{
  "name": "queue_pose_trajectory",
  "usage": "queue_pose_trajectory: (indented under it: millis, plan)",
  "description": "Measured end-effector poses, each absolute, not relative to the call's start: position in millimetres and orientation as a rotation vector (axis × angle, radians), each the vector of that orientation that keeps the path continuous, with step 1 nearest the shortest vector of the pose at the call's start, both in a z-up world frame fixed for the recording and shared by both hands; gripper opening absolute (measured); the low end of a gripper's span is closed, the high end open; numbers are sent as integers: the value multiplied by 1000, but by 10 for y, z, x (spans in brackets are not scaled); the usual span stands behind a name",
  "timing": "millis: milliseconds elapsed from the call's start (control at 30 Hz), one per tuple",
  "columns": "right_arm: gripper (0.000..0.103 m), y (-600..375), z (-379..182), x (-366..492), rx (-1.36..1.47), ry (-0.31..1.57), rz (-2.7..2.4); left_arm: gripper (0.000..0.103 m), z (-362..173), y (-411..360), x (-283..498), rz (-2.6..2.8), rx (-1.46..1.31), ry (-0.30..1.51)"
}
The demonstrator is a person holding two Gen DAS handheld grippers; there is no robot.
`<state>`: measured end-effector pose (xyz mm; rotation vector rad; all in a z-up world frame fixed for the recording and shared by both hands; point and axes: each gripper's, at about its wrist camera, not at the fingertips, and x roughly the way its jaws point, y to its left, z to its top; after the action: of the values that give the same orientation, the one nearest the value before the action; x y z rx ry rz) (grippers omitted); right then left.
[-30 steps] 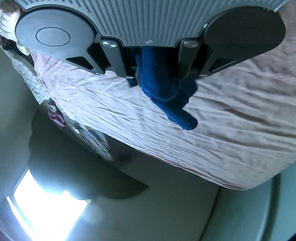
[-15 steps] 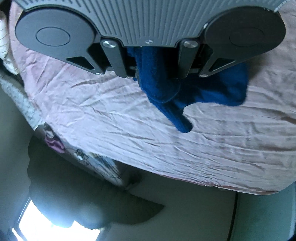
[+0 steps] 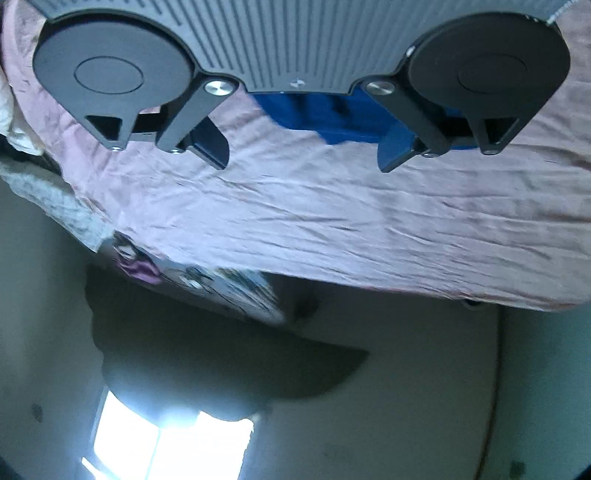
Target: Fold small clothes
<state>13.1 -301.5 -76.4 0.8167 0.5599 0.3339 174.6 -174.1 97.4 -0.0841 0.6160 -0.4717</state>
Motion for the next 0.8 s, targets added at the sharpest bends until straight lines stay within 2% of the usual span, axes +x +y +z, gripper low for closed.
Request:
queue_pose_trajectory:
  millis: [267, 333, 367, 400, 467, 500, 567, 600, 633, 667, 700, 767, 800]
  plan:
    - [10, -3139, -837, 108, 885, 590, 338, 92, 554, -945, 1184, -374, -44, 684]
    - [18, -3120, -783, 73, 847, 592, 332, 92, 408, -813, 990, -374, -33, 700]
    - [33, -3121, -748, 52, 838, 589, 337, 92, 356, -764, 917, -378, -36, 707]
    - [55, -3099, -708, 55, 831, 575, 352, 92, 289, -722, 826, -386, -45, 718]
    - [83, -3026, -604, 80, 802, 531, 375, 92, 188, -684, 720, -408, -60, 740]
    - [83, -2986, -546, 96, 770, 508, 352, 92, 152, -670, 675, -421, -68, 751]
    - [83, -2922, -459, 171, 705, 491, 288, 92, 85, -693, 620, -461, -74, 768]
    - [80, -2923, -439, 223, 695, 482, 272, 92, 54, -715, 606, -474, -68, 770]
    - [73, -2946, -447, 263, 710, 476, 263, 89, 13, -740, 594, -481, -57, 768]
    - [48, -2985, -474, 299, 734, 482, 249, 82, -8, -757, 579, -491, -40, 768]
    - [27, -3033, -514, 314, 760, 490, 229, 70, -29, -782, 566, -509, -15, 774]
    - [16, -3149, -631, 288, 822, 497, 187, 61, -59, -798, 539, -529, 5, 787]
    - [14, -3201, -677, 256, 847, 500, 176, 61, -66, -788, 523, -534, 0, 784]
